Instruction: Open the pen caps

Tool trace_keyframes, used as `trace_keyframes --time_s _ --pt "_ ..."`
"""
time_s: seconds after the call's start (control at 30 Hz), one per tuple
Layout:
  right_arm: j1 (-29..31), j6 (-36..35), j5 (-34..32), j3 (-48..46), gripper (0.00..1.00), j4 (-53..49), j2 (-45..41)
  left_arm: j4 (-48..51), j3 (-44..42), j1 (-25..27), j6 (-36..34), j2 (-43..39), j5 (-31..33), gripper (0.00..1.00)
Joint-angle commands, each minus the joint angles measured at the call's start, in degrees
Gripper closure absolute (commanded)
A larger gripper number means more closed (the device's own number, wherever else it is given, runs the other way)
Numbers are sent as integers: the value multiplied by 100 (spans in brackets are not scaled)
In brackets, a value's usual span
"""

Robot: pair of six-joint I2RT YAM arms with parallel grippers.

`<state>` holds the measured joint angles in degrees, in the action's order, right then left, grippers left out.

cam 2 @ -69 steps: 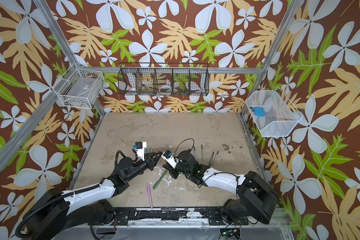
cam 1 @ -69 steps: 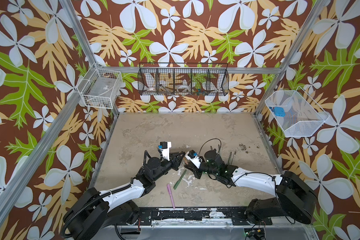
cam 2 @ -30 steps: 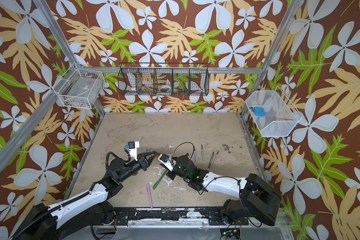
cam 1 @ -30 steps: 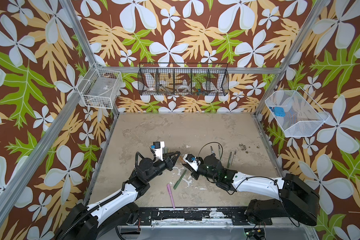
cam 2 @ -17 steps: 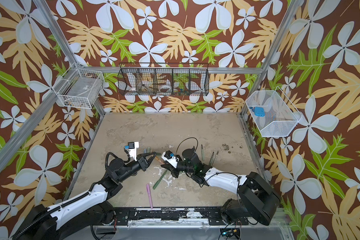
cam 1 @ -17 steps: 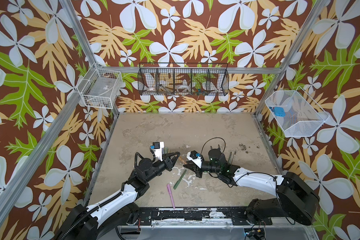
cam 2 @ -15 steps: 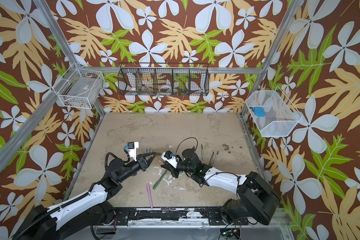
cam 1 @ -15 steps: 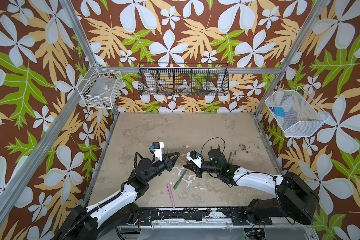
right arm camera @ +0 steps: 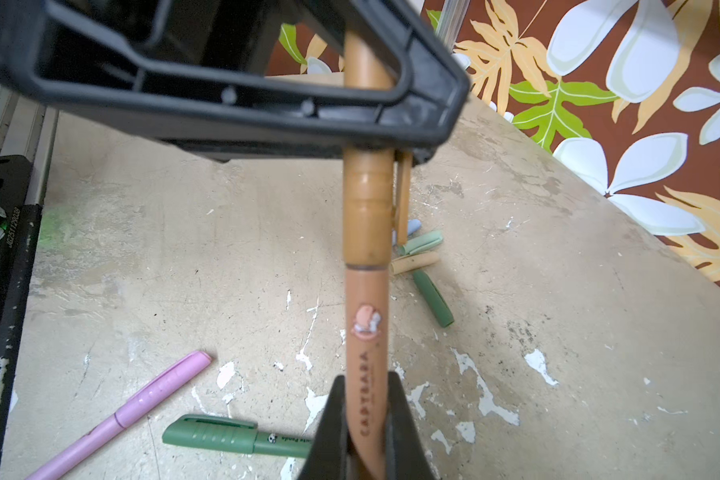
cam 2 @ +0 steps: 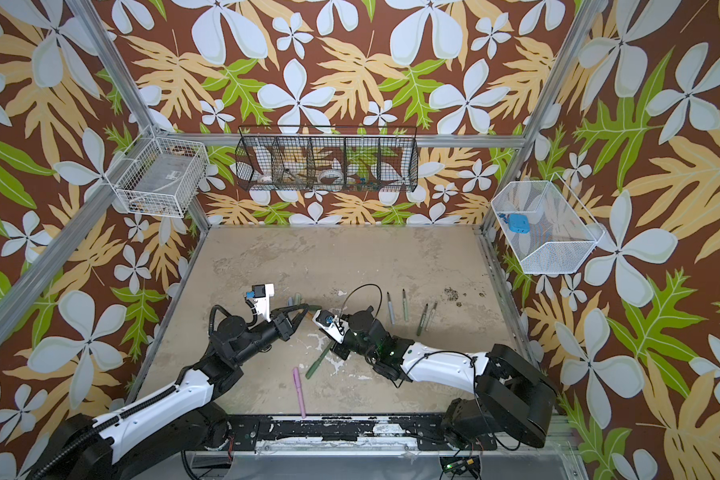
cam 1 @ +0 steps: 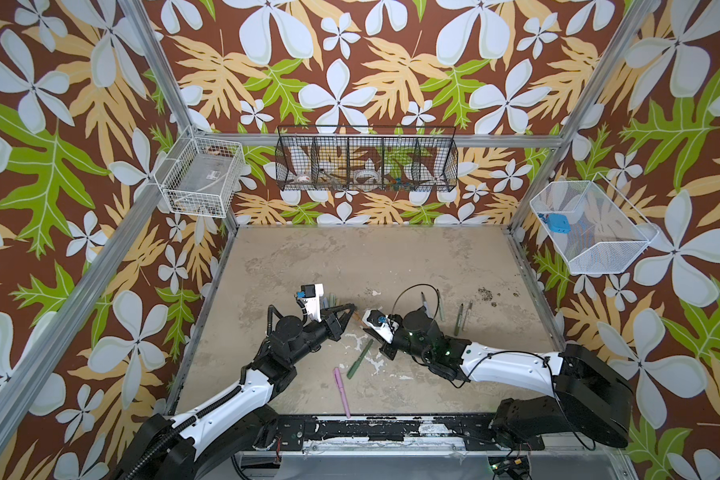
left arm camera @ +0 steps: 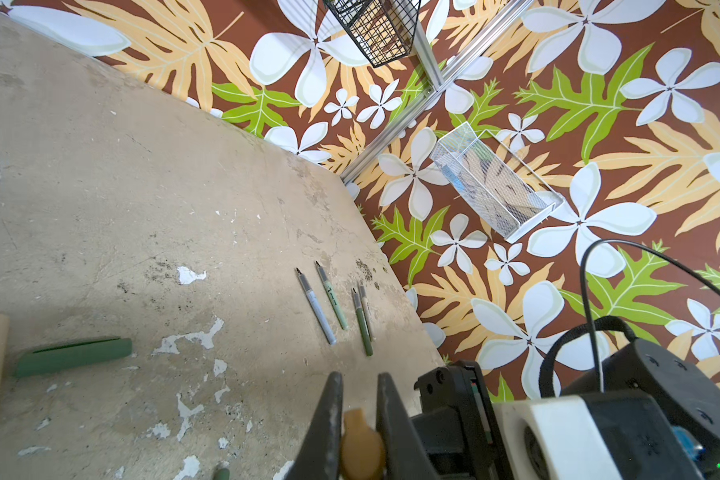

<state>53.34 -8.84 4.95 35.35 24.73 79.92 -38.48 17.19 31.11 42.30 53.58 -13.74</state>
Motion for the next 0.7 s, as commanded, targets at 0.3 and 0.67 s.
trace_keyframes --time_s 0.3,0.67 --pt "-17 39 -1385 153 100 -1574 410 -968 -41 -720 290 92 677 100" --pt "-80 14 -826 282 100 -1676 640 -1041 65 -904 615 27 348 100"
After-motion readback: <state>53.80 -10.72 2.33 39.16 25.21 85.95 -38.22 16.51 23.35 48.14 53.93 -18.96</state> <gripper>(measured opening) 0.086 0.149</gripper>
